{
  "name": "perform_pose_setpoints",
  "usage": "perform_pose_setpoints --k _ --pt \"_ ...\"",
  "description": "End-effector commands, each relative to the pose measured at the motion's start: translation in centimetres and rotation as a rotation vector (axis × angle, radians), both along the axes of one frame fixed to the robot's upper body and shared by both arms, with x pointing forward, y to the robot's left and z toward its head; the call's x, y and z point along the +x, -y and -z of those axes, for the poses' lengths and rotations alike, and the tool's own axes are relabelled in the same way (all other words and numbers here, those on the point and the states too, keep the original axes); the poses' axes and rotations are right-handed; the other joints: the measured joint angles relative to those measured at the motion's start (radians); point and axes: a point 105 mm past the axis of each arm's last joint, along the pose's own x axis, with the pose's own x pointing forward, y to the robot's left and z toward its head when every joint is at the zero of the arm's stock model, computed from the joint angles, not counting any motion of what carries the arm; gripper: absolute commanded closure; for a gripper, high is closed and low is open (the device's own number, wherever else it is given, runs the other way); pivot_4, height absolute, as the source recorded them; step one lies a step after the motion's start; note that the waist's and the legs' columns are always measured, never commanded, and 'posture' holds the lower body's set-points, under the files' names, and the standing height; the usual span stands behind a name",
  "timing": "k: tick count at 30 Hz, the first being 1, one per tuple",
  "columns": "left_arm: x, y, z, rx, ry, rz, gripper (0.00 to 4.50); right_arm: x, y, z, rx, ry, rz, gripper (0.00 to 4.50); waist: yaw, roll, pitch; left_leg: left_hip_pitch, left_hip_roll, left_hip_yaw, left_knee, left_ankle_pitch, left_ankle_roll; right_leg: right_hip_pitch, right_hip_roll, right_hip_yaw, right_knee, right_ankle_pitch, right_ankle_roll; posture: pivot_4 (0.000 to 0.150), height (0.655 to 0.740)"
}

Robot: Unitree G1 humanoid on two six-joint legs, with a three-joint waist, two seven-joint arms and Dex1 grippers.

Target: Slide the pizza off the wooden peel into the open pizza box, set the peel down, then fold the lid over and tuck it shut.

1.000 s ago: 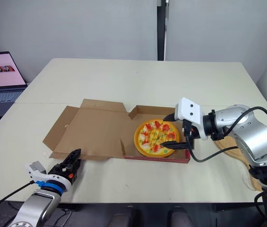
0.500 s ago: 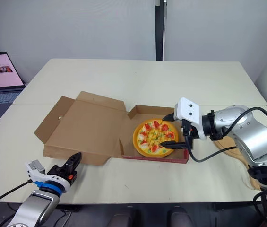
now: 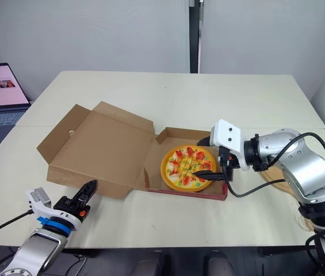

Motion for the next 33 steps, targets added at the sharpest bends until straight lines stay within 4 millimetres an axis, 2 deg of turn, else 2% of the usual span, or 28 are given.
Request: perform_pose_setpoints --k 1,3,6,16,26,29,32,33 --pt "0.0 -1.0 -0.5 0.007 0.039 -0.045 4.28 -0.3 -0.1 -0.9 0.011 0.053 -0.009 0.0 0.0 0.0 0.0 0.0 0.0 0.0 0.0 0.0 0.0 0.0 0.0 0.0 0.0 0.0 0.0 0.15 0.7318" --pt "-0.3 -2.0 -0.3 0.028 0.033 -0.087 3.83 -0.3 -0.2 -0.9 0.012 0.051 -0.01 0.0 -0.001 0.0 0.0 0.0 0.0 0.0 0.0 0.0 0.0 0.0 0.0 0.0 0.0 0.0 0.0 0.15 0.7318" --pt "-0.7 -3.5 -0.4 -0.002 0.044 -0.132 2.91 -0.5 -0.3 -0.9 0.016 0.047 -0.019 0.0 -0.002 0.0 0.0 0.0 0.0 0.0 -0.001 0.0 0.0 -0.001 0.0 0.0 0.0 0.0 0.0 0.15 0.7318" --pt "-0.8 -5.2 -0.1 -0.097 0.011 -0.155 2.91 -1.0 -0.9 -1.1 0.008 0.045 -0.063 0.0 -0.002 -0.001 0.0 -0.001 0.0 -0.001 -0.001 0.0 0.0 -0.001 0.0 -0.001 -0.001 0.0 0.0 0.15 0.7318" --pt "0.5 -6.2 0.0 -0.087 -0.006 -0.164 2.91 -1.3 -2.1 -2.1 0.038 0.047 -0.114 0.0 -0.003 -0.001 0.001 -0.001 0.0 -0.001 -0.001 0.0 0.0 -0.001 0.0 -0.001 -0.001 0.0 0.0 0.15 0.7318" --pt "0.8 -5.8 0.4 -0.081 -0.02 -0.143 3.48 -1.3 -2.2 -2.2 0.039 0.045 -0.117 0.0 -0.003 -0.001 0.001 -0.001 0.0 -0.001 -0.002 0.0 0.0 -0.001 -0.001 -0.001 -0.002 0.0 0.0 0.15 0.7318" --pt "1.0 -5.3 0.7 -0.077 -0.029 -0.126 4.45 -1.3 -2.3 -2.2 0.041 0.042 -0.12 0.0 -0.003 -0.001 0.001 -0.001 0.0 -0.001 -0.002 0.0 0.0 -0.001 -0.001 -0.001 -0.002 0.0 0.0 0.15 0.7318" --pt "1.0 -5.3 0.7 -0.077 -0.027 -0.126 4.48 -1.3 -2.3 -2.2 0.042 0.042 -0.12 0.0 -0.003 -0.001 0.001 -0.001 0.0 -0.001 -0.002 0.0 0.0 -0.001 -0.001 -0.001 -0.002 0.0 0.0 0.15 0.7318"
